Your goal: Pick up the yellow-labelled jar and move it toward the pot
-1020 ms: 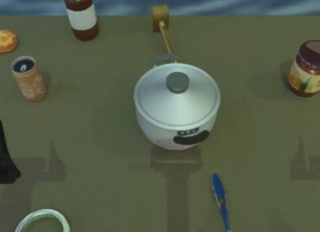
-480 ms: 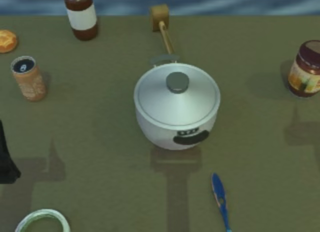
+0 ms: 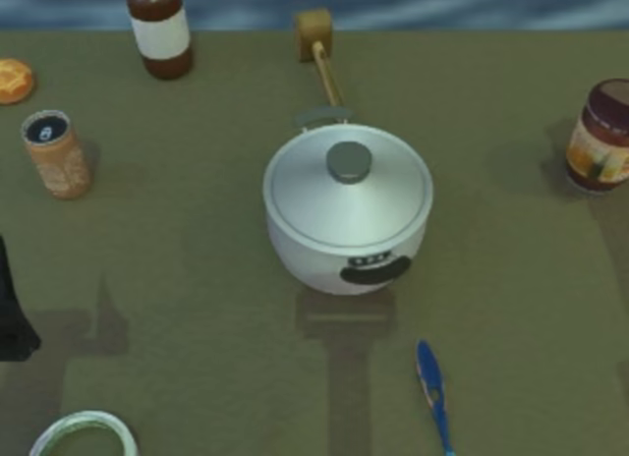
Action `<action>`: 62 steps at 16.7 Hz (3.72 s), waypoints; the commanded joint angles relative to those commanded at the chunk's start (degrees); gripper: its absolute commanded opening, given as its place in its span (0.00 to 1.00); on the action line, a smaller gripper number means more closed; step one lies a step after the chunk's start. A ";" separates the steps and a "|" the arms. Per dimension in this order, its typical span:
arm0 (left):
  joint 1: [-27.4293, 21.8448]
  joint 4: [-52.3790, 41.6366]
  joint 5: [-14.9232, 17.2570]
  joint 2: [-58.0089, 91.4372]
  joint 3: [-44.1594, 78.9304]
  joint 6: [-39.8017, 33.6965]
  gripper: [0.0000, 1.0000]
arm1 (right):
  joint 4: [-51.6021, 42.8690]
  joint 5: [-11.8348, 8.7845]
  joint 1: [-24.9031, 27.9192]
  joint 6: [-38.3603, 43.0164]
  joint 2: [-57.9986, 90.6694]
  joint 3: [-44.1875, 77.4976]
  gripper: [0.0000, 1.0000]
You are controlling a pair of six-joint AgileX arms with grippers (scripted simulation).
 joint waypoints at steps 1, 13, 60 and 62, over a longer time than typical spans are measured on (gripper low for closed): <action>0.00 0.00 0.00 0.00 0.00 0.00 1.00 | -4.95 0.11 0.00 -2.05 7.27 5.77 1.00; 0.00 0.00 0.00 0.00 0.00 0.00 1.00 | -43.52 -0.85 2.01 -24.35 71.74 67.98 1.00; 0.00 0.00 0.00 0.00 0.00 0.00 1.00 | -28.09 -2.03 3.47 -29.20 73.76 56.12 0.00; 0.00 0.00 0.00 0.00 0.00 0.00 1.00 | -28.09 -2.03 3.47 -29.20 73.76 56.12 0.00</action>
